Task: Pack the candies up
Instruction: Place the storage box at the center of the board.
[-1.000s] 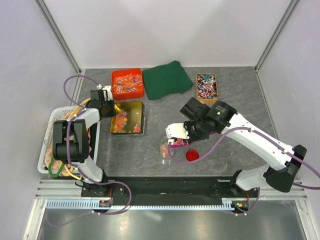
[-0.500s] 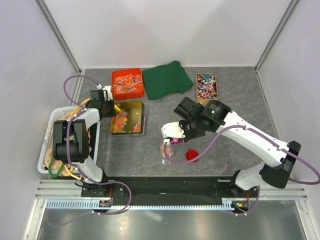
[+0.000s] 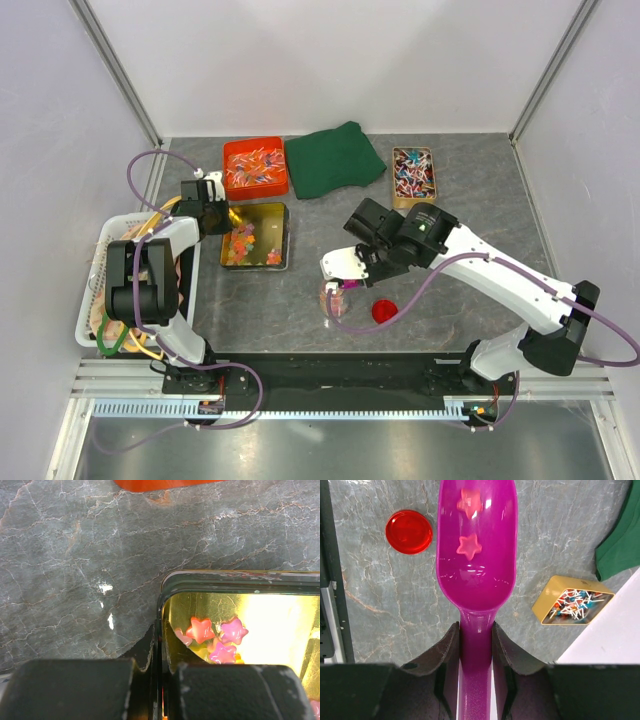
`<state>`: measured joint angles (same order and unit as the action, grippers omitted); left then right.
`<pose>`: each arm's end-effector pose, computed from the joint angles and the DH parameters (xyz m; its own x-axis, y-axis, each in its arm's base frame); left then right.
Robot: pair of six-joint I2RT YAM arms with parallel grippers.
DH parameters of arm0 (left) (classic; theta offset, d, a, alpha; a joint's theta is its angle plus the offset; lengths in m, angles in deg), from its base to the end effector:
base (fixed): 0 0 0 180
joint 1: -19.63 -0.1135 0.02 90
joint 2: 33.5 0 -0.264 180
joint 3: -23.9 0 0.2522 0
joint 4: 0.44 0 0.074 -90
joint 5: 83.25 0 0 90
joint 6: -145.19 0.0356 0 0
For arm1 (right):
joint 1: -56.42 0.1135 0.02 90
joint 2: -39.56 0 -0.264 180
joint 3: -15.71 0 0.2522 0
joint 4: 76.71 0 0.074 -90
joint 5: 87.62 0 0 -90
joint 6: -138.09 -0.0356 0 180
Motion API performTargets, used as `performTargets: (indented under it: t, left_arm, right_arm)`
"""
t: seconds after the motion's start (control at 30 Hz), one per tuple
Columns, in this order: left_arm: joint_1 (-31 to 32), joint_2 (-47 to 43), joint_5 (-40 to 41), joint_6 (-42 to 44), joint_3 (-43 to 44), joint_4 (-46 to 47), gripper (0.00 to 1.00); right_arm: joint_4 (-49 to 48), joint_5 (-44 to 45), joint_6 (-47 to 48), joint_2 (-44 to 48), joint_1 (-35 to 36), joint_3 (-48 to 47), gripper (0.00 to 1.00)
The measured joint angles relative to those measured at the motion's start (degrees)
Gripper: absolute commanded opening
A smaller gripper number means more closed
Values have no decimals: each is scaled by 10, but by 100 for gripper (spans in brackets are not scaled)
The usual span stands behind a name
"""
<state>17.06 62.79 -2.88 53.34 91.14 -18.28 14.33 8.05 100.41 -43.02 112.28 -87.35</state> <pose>0.3439 0.0095 0.1738 -0.7312 -0.0647 -0.6791 0.0464 0.9885 -0.1441 0.1480 0.2120 0.3603 0.3138 -0.9406 -0.1297 -0.9110 -0.2597 -0.3204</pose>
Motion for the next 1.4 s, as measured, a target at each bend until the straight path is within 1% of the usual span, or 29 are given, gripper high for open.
performTargets:
  t: [0.9, 1.23, 1.4]
  left_arm:
    - [0, 1, 1, 0, 0, 0, 2]
    - [-1, 5, 0, 0, 0, 1, 2]
    - [-1, 9, 0, 0, 3, -2, 2]
  right_arm:
    - [0, 95, 0, -9, 66, -6, 0]
    - [1, 108, 0, -6, 78, -8, 0]
    - [1, 106, -5, 11, 74, -33, 0]
